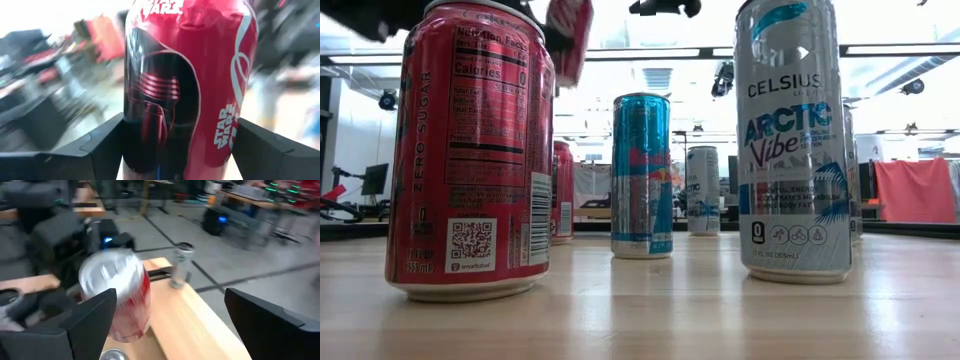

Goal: Place canned beverage on shelf
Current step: Put the red and white soda can on the shelf

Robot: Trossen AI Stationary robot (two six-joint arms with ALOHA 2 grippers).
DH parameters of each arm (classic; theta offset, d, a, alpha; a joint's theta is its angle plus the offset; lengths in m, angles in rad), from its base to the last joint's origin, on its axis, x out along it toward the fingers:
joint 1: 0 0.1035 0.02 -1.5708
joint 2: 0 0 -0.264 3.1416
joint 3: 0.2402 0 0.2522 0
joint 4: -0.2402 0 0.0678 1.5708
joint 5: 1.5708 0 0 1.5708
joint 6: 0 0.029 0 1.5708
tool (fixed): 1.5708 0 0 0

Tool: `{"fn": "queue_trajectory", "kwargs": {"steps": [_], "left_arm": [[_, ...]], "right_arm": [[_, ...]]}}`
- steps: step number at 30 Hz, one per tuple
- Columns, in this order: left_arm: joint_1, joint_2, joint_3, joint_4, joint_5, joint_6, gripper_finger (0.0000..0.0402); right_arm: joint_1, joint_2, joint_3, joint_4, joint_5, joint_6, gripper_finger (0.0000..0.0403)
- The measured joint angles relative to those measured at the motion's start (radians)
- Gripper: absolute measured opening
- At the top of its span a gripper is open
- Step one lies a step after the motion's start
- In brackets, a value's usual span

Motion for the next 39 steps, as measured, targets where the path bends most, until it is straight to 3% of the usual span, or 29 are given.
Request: {"fn": "queue_trajectory", "kwargs": {"steps": [3,8,15,28,34,36,39], "left_arm": [[0.004,-0.052,-0.086,0.163,0.032,0.016,0.0283],[0.011,-0.087,-0.170,0.294,0.020,0.028,0.0283],[0.017,-0.074,-0.182,0.304,0.024,0.018,0.0283],[0.019,-0.054,-0.182,0.302,0.024,0.005,0.0283],[0.019,-0.051,-0.182,0.303,0.019,0.002,0.0283],[0.019,-0.051,-0.182,0.303,0.018,0.001,0.0287],[0.019,-0.052,-0.182,0.304,0.011,0.003,0.0332]], "right_arm": [[0.000,0.031,-0.001,0.053,-0.071,-0.031,0.0363],[0.000,0.094,-0.003,0.165,-0.146,-0.092,0.0363],[0.000,0.203,0.007,0.350,-0.168,-0.142,0.0364],[-0.028,0.345,0.174,0.366,-0.159,-0.144,0.0362],[-0.039,0.356,0.183,0.353,-0.152,-0.128,0.0294],[-0.040,0.356,0.183,0.352,-0.153,-0.125,0.0292],[-0.042,0.354,0.184,0.350,-0.152,-0.121,0.0292]]}}
